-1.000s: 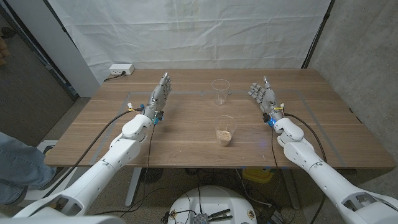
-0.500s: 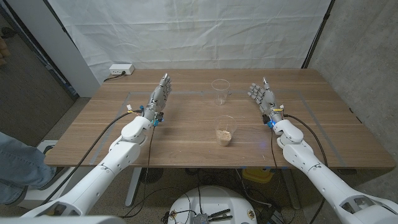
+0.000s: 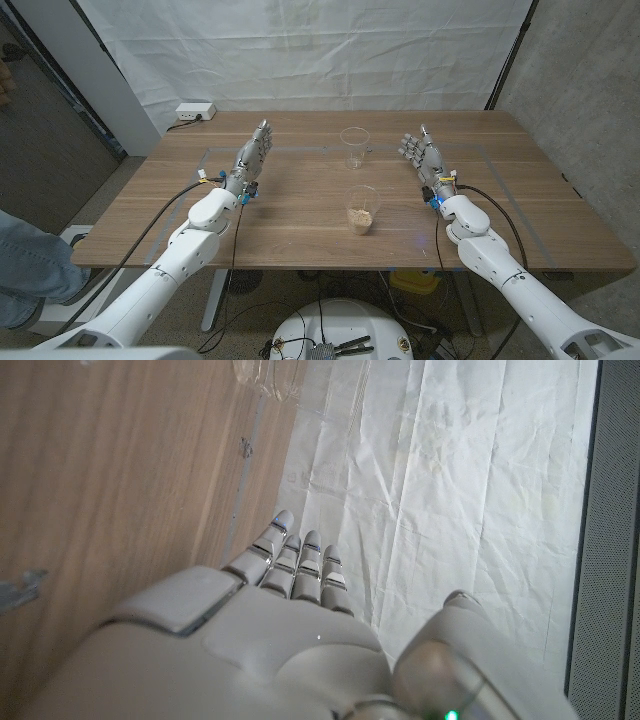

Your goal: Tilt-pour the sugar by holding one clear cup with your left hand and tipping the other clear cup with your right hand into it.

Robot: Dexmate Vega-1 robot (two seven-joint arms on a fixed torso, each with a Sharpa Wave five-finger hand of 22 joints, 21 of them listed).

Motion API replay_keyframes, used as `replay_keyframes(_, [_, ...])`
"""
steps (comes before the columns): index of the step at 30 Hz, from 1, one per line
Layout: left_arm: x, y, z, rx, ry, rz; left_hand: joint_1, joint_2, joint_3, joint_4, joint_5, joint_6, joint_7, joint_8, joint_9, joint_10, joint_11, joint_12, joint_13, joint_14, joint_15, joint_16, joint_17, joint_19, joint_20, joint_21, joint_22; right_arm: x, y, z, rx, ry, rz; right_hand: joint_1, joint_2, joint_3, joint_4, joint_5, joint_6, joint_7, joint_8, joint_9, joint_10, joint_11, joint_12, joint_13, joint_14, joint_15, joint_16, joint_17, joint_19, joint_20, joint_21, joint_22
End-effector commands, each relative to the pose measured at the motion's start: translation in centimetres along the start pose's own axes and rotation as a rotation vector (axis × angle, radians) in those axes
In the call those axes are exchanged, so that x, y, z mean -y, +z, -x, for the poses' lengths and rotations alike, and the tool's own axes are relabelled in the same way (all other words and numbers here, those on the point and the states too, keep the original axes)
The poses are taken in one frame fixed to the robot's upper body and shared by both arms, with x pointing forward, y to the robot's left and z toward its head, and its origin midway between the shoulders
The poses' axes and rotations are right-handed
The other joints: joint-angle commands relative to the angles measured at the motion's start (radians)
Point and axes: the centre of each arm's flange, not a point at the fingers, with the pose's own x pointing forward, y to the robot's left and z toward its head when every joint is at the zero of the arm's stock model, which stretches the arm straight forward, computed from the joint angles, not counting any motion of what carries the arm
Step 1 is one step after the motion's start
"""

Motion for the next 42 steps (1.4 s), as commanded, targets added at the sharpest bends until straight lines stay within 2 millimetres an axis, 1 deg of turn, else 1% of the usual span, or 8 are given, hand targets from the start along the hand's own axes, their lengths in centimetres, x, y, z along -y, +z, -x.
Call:
replay_keyframes(1, [-0.4, 0.6, 0.4, -0.003, -0.006, -0.054, 0.027, 0.002, 0.006, -0.013, -0.007, 0.013, 0.004, 0.012, 0.003, 0.015, -0.002, 0.009, 0.002, 0.02, -0.016, 0.01, 0.004, 0.032, -0.042, 0.017, 0.004, -0.6, 0.7, 1.8, 0.013, -0.01, 0.018, 0.013, 0.001, 0.002, -0.008, 0.005, 0.013, 0.002, 0.009, 0.005, 0.012, -0.001, 0.006, 0.005, 0.012, 0.0, 0.004, 0.003, 0.01, -0.02, -0.004, 0.002])
replay_keyframes(10, [-0.2, 0.7, 0.8, -0.003, -0.014, -0.076, 0.051, 0.008, 0.011, -0.025, -0.015, 0.041, 0.006, 0.019, 0.003, 0.037, -0.005, 0.015, 0.002, 0.036, -0.015, 0.011, 0.005, 0.036, -0.035, 0.016, 0.006, -1.4, 1.3, 3.3, 0.058, 0.029, 0.046, 0.024, 0.003, 0.003, -0.017, 0.004, 0.04, -0.013, 0.017, 0.006, 0.036, -0.006, 0.013, 0.006, 0.038, -0.012, 0.009, 0.003, 0.035, -0.022, -0.003, 0.002])
replay_keyframes(13, [-0.2, 0.7, 0.8, -0.005, -0.016, -0.072, 0.056, 0.009, 0.012, -0.027, -0.016, 0.044, 0.006, 0.02, 0.003, 0.041, -0.001, 0.016, 0.002, 0.037, -0.017, 0.01, 0.005, 0.031, -0.034, 0.013, 0.006, -1.6, 1.4, 3.6, 0.069, 0.033, 0.056, 0.03, 0.003, 0.004, -0.021, 0.004, 0.047, -0.017, 0.018, 0.006, 0.049, -0.022, 0.017, 0.006, 0.049, -0.016, 0.011, 0.003, 0.047, -0.024, -0.003, 0.002])
replay_keyframes(16, [-0.2, 0.7, 0.9, -0.004, -0.019, -0.075, 0.059, 0.011, 0.013, -0.028, -0.017, 0.046, 0.006, 0.02, 0.004, 0.04, -0.002, 0.015, 0.002, 0.037, -0.017, 0.009, 0.005, 0.027, -0.032, 0.011, 0.006, -1.6, 1.3, 4.1, 0.096, 0.036, 0.062, 0.034, 0.008, 0.006, -0.024, 0.003, 0.053, -0.026, 0.018, 0.007, 0.059, -0.026, 0.019, 0.006, 0.06, -0.029, 0.012, 0.004, 0.058, -0.027, -0.003, 0.002])
replay_keyframes(18, [-0.2, 0.7, 1.0, -0.003, -0.019, -0.074, 0.062, 0.011, 0.013, -0.029, -0.018, 0.047, 0.006, 0.02, 0.004, 0.041, -0.003, 0.015, 0.002, 0.037, -0.018, 0.008, 0.005, 0.024, -0.031, 0.01, 0.006, -1.7, 1.3, 4.3, 0.111, 0.051, 0.077, 0.038, 0.01, 0.007, -0.027, 0.003, 0.056, -0.034, 0.018, 0.007, 0.066, -0.04, 0.02, 0.006, 0.07, -0.038, 0.014, 0.004, 0.072, -0.035, -0.001, 0.003])
replay_keyframes(23, [-0.1, 0.7, 1.3, -0.003, -0.013, -0.07, 0.066, 0.013, 0.014, -0.031, -0.019, 0.049, 0.007, 0.02, 0.004, 0.041, -0.004, 0.014, 0.002, 0.038, -0.018, 0.008, 0.005, 0.021, -0.029, 0.009, 0.006, -2.2, 2.0, 4.5, 0.113, 0.028, 0.184, 0.046, 0.0, 0.003, -0.037, 0.0, 0.068, -0.049, 0.019, 0.007, 0.084, -0.064, 0.024, 0.007, 0.09, -0.057, 0.014, 0.003, 0.097, -0.05, 0.0, 0.002])
replay_keyframes(29, [-0.1, 0.7, 1.7, 0.001, -0.007, -0.067, 0.071, 0.015, 0.015, -0.033, -0.022, 0.052, 0.005, 0.02, 0.004, 0.043, -0.003, 0.014, 0.002, 0.037, -0.017, 0.007, 0.005, 0.018, -0.025, 0.007, 0.007, -2.9, 2.7, 4.6, 0.123, 0.025, 0.3, 0.049, -0.003, 0.001, -0.04, 0.0, 0.073, -0.056, 0.019, 0.007, 0.089, -0.073, 0.024, 0.007, 0.1, -0.063, 0.015, 0.003, 0.106, -0.055, 0.0, 0.002])
replay_keyframes(42, [0.0, 0.9, 2.1, 0.002, 0.014, -0.058, 0.08, 0.019, 0.016, -0.036, -0.027, 0.054, 0.004, 0.018, 0.004, 0.044, -0.006, 0.012, 0.003, 0.039, -0.019, 0.005, 0.006, 0.013, -0.025, 0.004, 0.007, -3.5, 2.7, 6.2, 0.131, 0.033, 0.308, 0.048, -0.014, -0.006, -0.044, 0.0, 0.078, -0.066, 0.019, 0.008, 0.097, -0.081, 0.025, 0.007, 0.11, -0.067, 0.014, 0.003, 0.119, -0.055, -0.001, 0.002])
